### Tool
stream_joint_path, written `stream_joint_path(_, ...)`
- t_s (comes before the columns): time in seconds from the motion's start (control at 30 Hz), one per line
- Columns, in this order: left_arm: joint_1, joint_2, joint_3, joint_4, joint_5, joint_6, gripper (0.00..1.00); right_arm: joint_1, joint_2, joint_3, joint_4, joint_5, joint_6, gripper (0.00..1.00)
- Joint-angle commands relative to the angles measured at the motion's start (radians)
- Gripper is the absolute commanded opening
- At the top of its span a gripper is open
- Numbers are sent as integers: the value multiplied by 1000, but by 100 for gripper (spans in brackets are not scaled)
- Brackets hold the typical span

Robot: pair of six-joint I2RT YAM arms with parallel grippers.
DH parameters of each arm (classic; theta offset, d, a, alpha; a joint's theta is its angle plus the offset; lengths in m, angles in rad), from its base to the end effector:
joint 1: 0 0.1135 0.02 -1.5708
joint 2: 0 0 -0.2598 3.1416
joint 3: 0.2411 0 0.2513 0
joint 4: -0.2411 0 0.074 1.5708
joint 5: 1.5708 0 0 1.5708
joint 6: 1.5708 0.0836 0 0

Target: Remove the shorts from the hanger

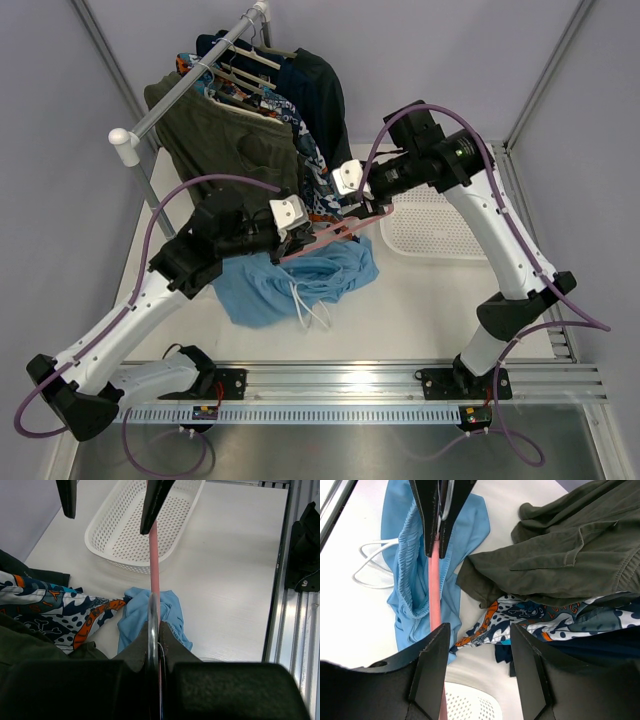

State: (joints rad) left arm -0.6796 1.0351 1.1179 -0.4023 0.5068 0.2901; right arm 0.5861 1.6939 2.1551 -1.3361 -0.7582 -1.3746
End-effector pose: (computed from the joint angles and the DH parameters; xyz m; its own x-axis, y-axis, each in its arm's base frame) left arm 0.1808 -0.1983 0.3707 0.0256 0.3008 -0.9533 0.9399 0.3176 0.1255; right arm 0.2432 0.2305 0.4303 0.6294 -0.4369 -0.6426 -0.7770 -0.3460 -0.5259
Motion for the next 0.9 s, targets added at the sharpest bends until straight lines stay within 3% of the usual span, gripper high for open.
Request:
stream_joint_path(0.0,2,-14,66,31,13,44,0,14,-19,37,-304,26,29,58)
stream_joint_path(0.67,2,3,108,-26,-40,77,0,40,-54,-115,-290,3,120,54)
stream_joint_path(0.8,2,-20,99,-6,-19,63,0,40,-60,-159,-178,51,192,43)
stream_joint_path(0.87,2,-27,97,-6,-17,61,0,40,-56,-153,-173,66,194,27)
